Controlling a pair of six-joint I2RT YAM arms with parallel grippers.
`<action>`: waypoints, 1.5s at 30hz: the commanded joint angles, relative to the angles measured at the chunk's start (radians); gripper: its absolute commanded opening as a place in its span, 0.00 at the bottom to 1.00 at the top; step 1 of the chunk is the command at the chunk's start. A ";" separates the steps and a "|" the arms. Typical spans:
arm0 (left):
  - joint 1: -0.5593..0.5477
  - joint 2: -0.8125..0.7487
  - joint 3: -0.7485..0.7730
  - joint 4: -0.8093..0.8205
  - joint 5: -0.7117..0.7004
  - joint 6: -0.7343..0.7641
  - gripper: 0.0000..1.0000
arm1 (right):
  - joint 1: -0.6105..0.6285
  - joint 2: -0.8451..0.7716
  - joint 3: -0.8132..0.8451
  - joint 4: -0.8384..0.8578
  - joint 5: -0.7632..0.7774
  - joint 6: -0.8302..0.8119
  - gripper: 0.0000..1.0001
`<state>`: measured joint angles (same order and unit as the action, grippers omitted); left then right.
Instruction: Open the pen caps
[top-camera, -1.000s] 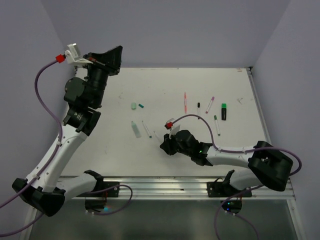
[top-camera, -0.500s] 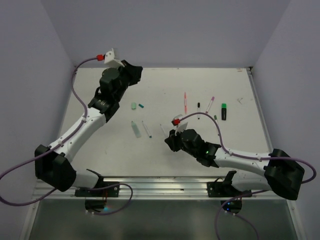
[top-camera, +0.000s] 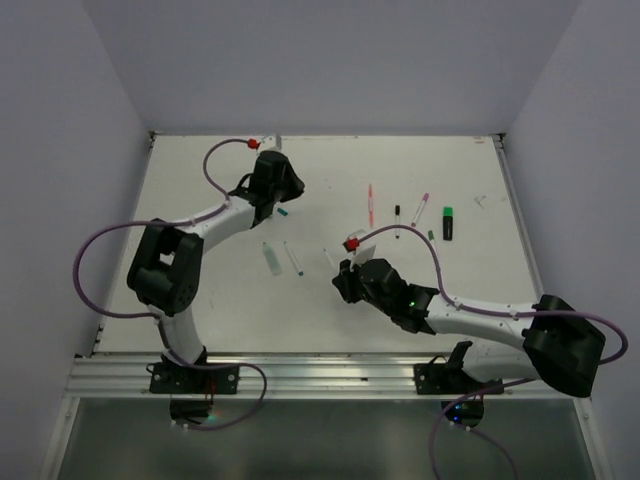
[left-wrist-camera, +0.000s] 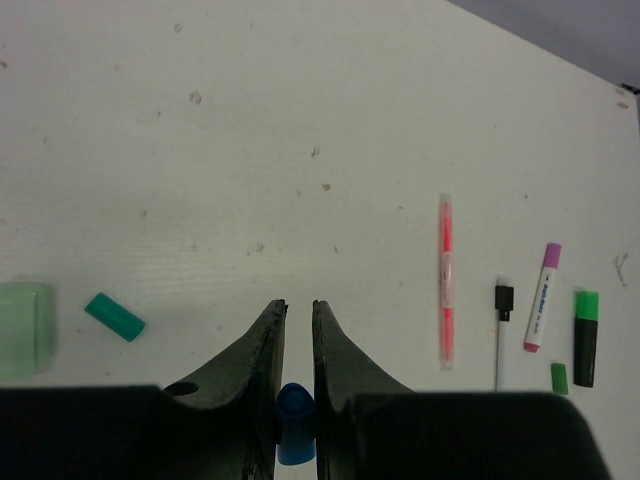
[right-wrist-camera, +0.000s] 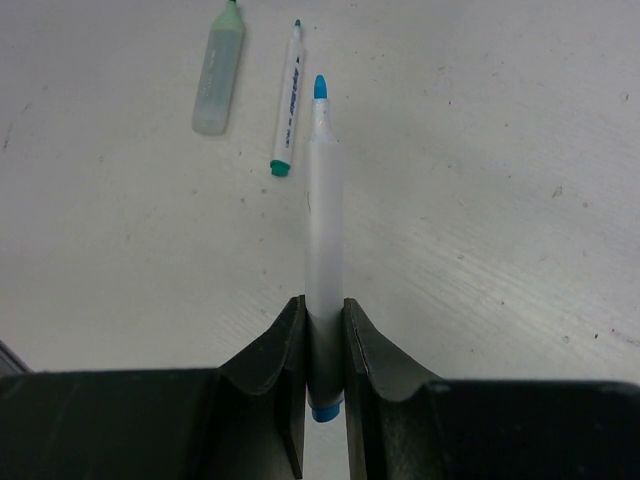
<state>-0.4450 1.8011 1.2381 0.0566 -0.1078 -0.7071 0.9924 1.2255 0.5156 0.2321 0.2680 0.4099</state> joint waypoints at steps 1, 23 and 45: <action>0.006 0.061 0.063 -0.006 -0.003 -0.028 0.01 | -0.008 0.017 0.001 0.018 0.019 0.003 0.00; 0.011 0.248 0.040 0.130 -0.185 -0.035 0.13 | -0.018 0.077 0.008 0.047 -0.041 0.006 0.00; 0.017 0.271 0.020 0.129 -0.236 -0.006 0.30 | -0.024 0.101 0.017 0.052 -0.052 0.015 0.00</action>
<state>-0.4385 2.0884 1.2640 0.1539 -0.3019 -0.7288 0.9741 1.3231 0.5156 0.2501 0.2146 0.4118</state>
